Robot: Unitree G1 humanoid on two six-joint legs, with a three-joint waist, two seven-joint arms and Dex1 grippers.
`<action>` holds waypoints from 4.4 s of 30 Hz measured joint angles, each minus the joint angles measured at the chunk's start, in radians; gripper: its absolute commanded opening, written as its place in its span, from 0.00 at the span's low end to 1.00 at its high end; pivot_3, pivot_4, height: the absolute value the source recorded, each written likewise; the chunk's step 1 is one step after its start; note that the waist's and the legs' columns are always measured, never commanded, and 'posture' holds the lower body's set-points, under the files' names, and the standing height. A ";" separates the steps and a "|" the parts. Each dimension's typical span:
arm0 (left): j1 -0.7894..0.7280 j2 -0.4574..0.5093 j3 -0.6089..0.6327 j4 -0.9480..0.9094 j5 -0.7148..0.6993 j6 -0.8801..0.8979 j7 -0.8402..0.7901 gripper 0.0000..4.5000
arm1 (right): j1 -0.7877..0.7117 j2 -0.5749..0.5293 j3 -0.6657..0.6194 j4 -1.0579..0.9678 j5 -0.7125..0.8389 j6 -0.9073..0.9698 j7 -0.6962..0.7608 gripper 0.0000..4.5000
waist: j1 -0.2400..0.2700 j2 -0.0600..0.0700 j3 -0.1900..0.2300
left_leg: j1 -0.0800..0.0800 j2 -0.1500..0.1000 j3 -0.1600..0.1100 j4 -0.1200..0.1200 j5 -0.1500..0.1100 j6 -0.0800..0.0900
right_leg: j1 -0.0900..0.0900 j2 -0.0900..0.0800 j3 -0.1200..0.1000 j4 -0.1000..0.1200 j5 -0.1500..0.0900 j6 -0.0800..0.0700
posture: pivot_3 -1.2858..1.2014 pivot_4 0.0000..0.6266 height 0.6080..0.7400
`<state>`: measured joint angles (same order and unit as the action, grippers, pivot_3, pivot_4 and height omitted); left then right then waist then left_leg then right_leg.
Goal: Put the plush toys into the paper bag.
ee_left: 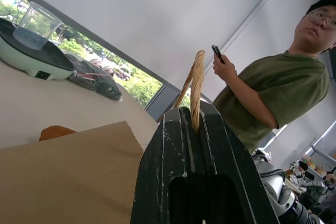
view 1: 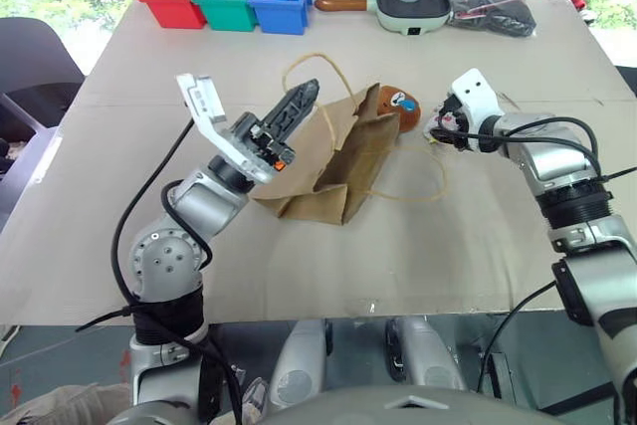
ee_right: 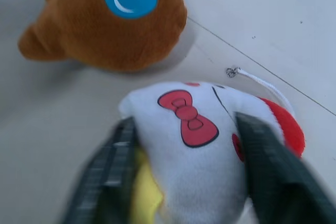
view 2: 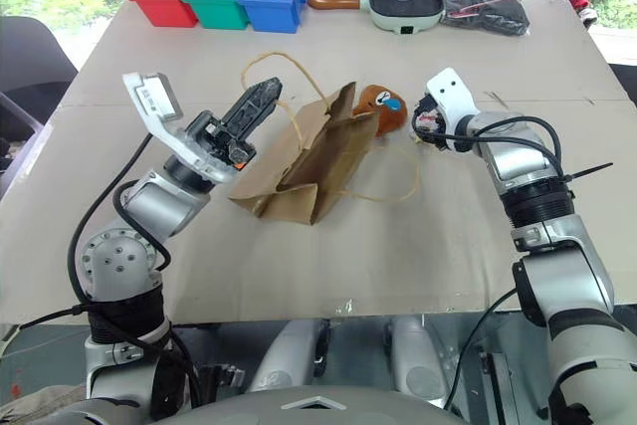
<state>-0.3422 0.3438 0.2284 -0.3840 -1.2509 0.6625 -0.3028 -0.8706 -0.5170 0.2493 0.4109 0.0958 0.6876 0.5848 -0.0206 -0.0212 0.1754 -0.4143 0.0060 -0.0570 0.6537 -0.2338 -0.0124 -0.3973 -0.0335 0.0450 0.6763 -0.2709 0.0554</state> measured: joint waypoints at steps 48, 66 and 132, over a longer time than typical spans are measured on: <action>-0.014 0.169 0.032 -0.015 -0.080 0.148 -0.161 0.00 | -0.001 0.225 0.213 -0.274 0.211 -0.221 0.479 0.36 | -0.012 0.002 0.002 | 0.000 0.001 -0.008 -0.001 0.000 0.000 | 0.000 0.000 -0.002 -0.001 0.000 0.000 | 0.52 0.24 1.00; 0.108 0.156 0.128 -0.067 -0.035 0.042 -0.059 0.00 | 0.114 0.059 -0.128 -0.520 0.254 -0.109 0.286 0.93 | -0.016 0.001 0.002 | 0.001 0.001 -0.005 -0.001 0.000 0.000 | 0.000 0.000 -0.001 0.001 0.000 0.000 | 0.52 0.24 1.00; -0.059 0.094 -0.026 -0.010 0.221 -0.079 -0.115 0.00 | 0.077 0.377 0.168 -0.146 0.007 -0.576 0.507 0.01 | -0.016 0.002 0.003 | 0.000 0.000 -0.006 -0.003 0.001 -0.003 | -0.002 0.000 -0.002 0.001 0.000 0.000 | 0.52 0.24 1.00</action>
<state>-0.4016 0.4373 0.2025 -0.3942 -1.0298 0.5835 -0.4174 -0.7941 -0.1402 0.4172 0.2644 0.1029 0.1118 1.0918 -0.0370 -0.0193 0.1782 -0.4142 0.0064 -0.0632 0.6511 -0.2325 -0.0150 -0.3992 -0.0337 0.0434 0.6769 -0.2708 0.0552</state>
